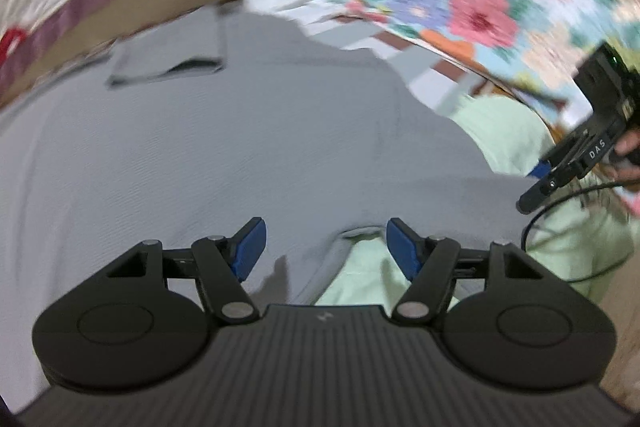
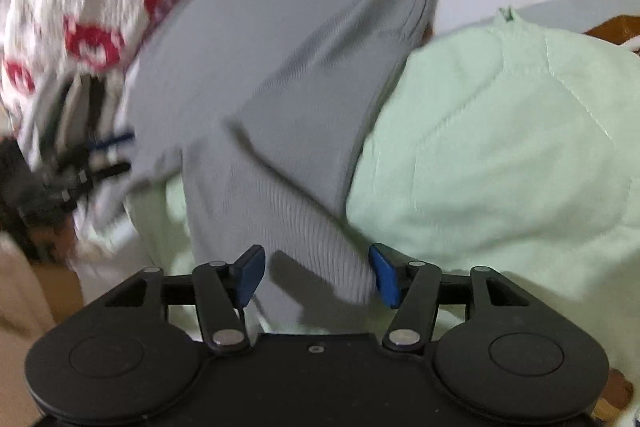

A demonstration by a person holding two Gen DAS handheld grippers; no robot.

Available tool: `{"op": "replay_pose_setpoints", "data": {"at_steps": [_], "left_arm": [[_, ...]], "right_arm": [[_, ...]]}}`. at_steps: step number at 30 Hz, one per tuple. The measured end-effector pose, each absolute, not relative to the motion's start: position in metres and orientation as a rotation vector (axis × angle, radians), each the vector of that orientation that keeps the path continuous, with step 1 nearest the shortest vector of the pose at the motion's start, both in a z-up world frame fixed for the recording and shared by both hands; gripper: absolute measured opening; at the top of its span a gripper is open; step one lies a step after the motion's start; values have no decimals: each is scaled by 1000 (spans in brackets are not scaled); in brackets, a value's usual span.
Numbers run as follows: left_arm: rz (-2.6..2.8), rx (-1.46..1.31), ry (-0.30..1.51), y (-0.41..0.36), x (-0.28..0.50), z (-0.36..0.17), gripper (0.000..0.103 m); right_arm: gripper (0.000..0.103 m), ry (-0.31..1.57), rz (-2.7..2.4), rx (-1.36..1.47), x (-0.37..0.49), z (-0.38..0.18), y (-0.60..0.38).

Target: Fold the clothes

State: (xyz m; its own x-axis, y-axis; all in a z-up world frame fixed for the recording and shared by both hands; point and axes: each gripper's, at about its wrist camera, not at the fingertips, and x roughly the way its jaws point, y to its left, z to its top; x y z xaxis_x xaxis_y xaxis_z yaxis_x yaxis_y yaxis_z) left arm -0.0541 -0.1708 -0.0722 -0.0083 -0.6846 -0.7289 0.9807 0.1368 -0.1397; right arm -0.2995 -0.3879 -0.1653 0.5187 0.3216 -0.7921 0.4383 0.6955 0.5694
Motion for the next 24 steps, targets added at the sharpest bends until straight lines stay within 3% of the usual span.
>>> {"op": "replay_pose_setpoints", "data": {"at_steps": [2, 3, 4, 14, 20, 24], "left_arm": [[-1431, 483, 763, -175, -60, -72, 66], [-1445, 476, 763, -177, -61, -72, 66], [-1456, 472, 762, -178, -62, -72, 66], [-1484, 416, 746, -185, -56, -62, 67], [-1526, 276, 807, -197, -41, -58, 71], [-1541, 180, 944, -218, -31, -75, 74]], "right_arm": [[49, 1043, -74, 771, -303, -163, -376], [13, 1021, -81, 753, -303, -162, -372], [7, 995, -87, 757, -303, -160, -371], [7, 746, -49, 631, -215, -115, -380], [7, 704, -21, 597, -147, -107, -387], [7, 756, -55, 557, -119, -119, -391]]}}
